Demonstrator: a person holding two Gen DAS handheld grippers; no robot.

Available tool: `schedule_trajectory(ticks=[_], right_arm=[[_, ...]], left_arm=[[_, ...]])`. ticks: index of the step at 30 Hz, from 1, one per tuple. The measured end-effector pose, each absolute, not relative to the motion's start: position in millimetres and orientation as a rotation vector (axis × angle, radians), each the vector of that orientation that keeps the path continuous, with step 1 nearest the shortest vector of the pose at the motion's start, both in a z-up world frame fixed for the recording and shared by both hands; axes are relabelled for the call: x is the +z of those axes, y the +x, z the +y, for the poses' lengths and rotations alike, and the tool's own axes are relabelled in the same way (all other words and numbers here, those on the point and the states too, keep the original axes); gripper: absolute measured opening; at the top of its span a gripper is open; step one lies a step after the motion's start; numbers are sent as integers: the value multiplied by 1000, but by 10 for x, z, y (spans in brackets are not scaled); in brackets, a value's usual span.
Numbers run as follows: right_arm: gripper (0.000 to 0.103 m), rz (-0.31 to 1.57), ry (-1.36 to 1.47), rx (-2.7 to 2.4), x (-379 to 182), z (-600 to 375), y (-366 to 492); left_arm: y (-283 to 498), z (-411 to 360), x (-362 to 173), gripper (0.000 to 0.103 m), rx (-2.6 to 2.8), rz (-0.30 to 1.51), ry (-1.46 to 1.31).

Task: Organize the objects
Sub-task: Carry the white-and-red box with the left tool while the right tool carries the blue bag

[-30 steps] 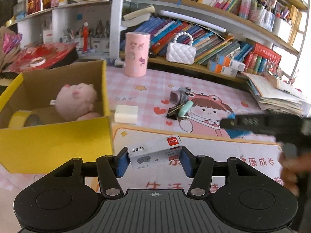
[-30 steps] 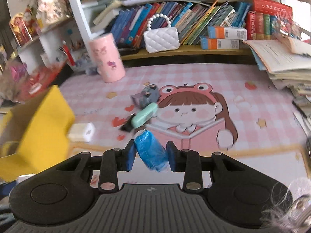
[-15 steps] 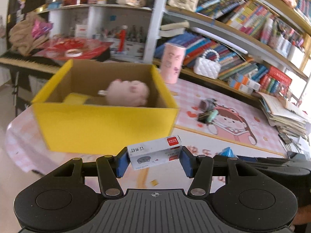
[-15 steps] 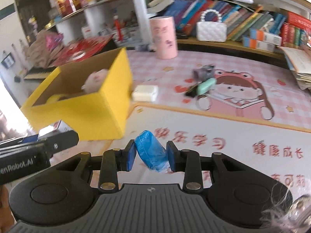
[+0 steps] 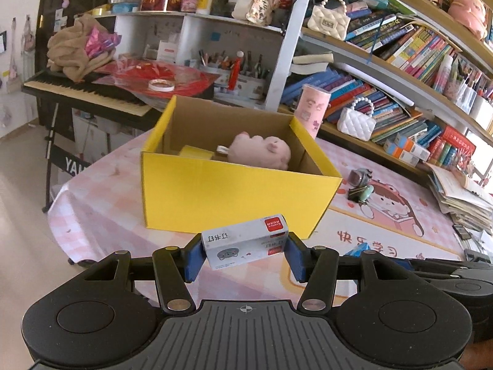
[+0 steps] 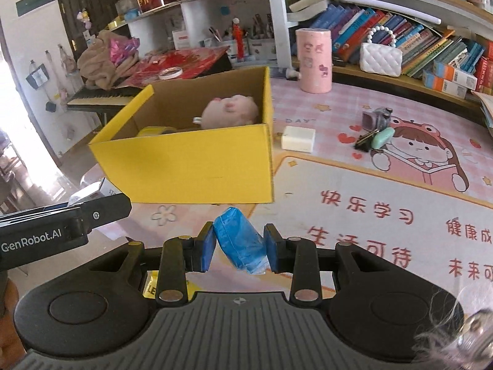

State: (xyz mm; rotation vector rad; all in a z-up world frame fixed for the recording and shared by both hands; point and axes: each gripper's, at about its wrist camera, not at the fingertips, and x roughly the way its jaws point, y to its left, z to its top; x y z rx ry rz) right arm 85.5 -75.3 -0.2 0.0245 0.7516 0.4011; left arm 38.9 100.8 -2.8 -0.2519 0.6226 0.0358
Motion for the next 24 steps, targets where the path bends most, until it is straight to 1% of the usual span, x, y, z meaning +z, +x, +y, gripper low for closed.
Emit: schedule_trajectory(ticks=[15,24], right_arm=[[32,729,20,400,25,-340,715],[32,704,-25,397,137,-216,863]], left_arm=[[265,1373,38,53,18,577,-235],[466,1475,170,53,12,522,-237]])
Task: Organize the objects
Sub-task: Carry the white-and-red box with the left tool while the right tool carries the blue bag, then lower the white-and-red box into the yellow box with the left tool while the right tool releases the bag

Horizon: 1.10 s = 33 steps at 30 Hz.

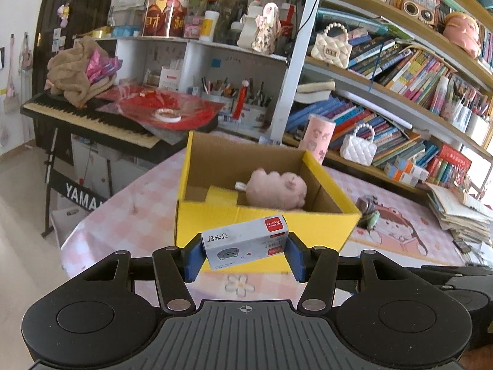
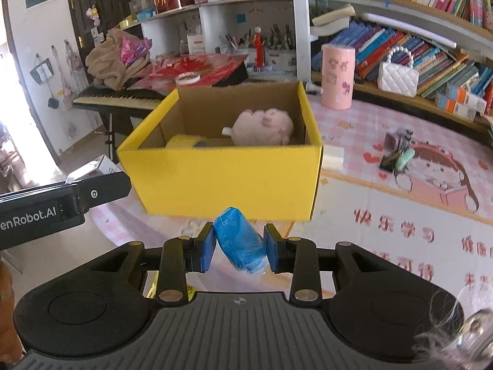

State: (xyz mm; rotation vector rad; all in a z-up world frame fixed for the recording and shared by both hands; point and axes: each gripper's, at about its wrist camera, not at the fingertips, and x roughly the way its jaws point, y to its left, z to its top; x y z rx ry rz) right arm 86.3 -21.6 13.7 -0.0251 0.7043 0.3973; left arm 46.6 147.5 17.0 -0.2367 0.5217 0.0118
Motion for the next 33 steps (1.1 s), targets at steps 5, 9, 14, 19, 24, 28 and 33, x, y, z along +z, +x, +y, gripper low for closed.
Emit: schedule_trajectory(ticks=[5,9,14,19,24,28,33], right_arm=[[32,624,-52,396,290,-186,1092],[32,584,-59,409,374,-141,1379],[32,562,-98,447,374,-59,1710],[32,555,-171,498,244,30,1978],[32,637,-260,529,12,132,2257],[32,656,-283,583,-57,148,2402],[32,693,-272,676,-70,155,2506]], left_arm=[[665,1509,240,53,41,493,-257],[831,1525,311,53,74,472,-262],[1079,1501,334,53,111,465,-269],[1359,1444,285,53,141,479,-264],[1607,1390,175,53,159,521,-250],[1769,1338,116,53,163,542,-245],[1914,1280,53,53,152,566,-246]])
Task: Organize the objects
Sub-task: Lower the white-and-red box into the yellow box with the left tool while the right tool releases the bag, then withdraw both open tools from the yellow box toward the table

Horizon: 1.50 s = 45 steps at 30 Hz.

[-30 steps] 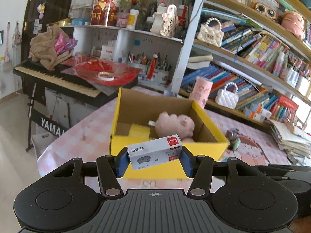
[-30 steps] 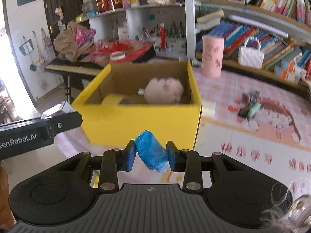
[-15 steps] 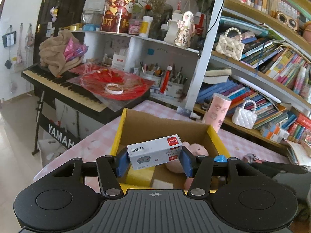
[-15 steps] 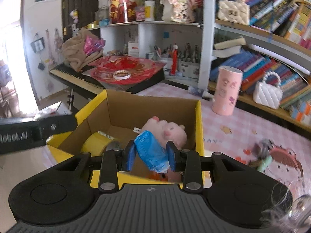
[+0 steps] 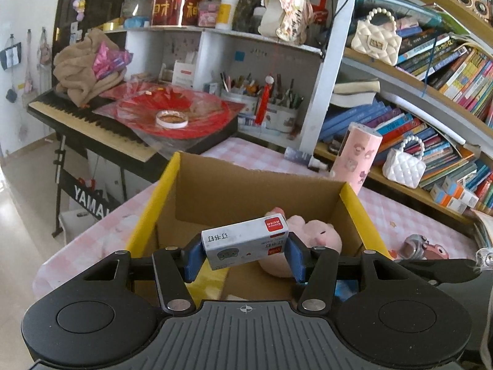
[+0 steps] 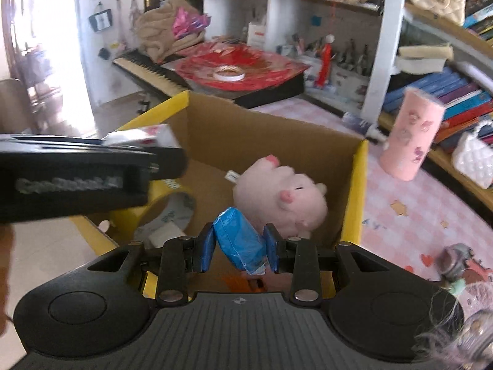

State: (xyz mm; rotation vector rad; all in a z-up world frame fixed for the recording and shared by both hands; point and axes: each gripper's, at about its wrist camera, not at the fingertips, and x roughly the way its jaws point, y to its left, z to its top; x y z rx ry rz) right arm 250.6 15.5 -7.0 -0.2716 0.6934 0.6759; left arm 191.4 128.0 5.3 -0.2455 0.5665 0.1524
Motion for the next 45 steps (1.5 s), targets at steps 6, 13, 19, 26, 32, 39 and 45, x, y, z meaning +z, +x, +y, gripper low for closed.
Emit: schedule_trajectory(ticks=[6,13,19,26,32,39,45], right_arm=[[31,767,-222,733,-92,113,2581],[33,753,-211,749,-93,91,2555],[46,684,-264,716,-47,85,2462],[52,621,-266,666,39,-92,2282],[54,580,-226,622,139,-195,2118],[54,554,-142,531,274,-358,1980],[54,577,-101,437,244,-477,1774]], left_arm=[[2049,1209,-29,53,127,611,-245],[2104,1150,-142,53,126,663,-228],[2104,1160,-163,54,128,667,-212],[2053,1141,-136,65,117,656,-180],[1871,1130,43,79,141,548,-163],[1533,1220,267,82,162,450,-182],[1213,1293,249,84,166,466,-190]])
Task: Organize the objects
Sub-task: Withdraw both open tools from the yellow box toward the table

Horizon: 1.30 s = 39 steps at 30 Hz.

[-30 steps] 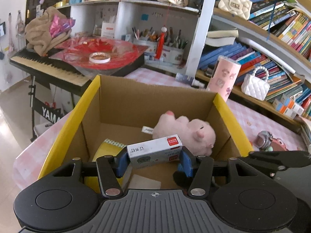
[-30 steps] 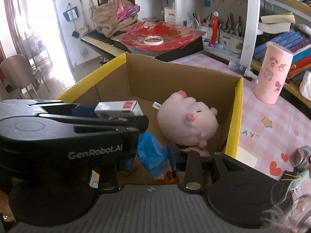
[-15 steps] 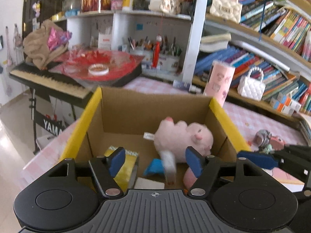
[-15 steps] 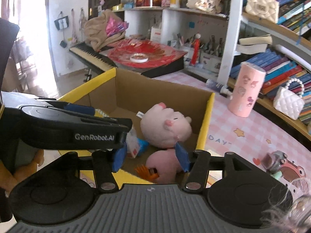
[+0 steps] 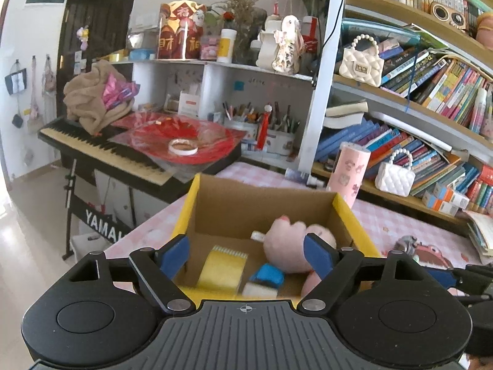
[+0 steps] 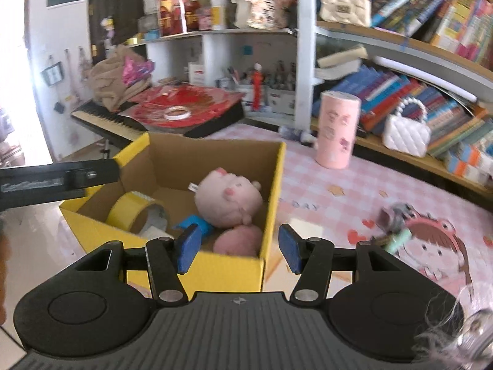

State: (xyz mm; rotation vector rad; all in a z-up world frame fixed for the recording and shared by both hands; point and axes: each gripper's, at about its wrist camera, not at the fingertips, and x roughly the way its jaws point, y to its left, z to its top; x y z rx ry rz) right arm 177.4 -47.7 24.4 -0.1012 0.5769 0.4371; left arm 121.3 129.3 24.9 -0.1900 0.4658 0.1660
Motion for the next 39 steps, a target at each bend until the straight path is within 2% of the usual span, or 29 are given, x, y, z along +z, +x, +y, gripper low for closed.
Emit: schedule_trajectory(ticks=[4,13,17,30,39], right_arm=[[62,600,-81,365,160,-488,1598],[70,631,-128,331,16,-372,1235],[75,640,-138,311,-6,-389,1112],[90,683,-142,234,-148,-519,734],[93,716,-89,124,-207,-776,581]], left_arm=[[1002,1318,145,84,169,501,-183],[673,1290,-54,84,126,598,-178],[554,1275,-94,88,115,611,-181],[385,1127,-239,94,49,692,-161],[347,906,-293,95,-47,725,-113]])
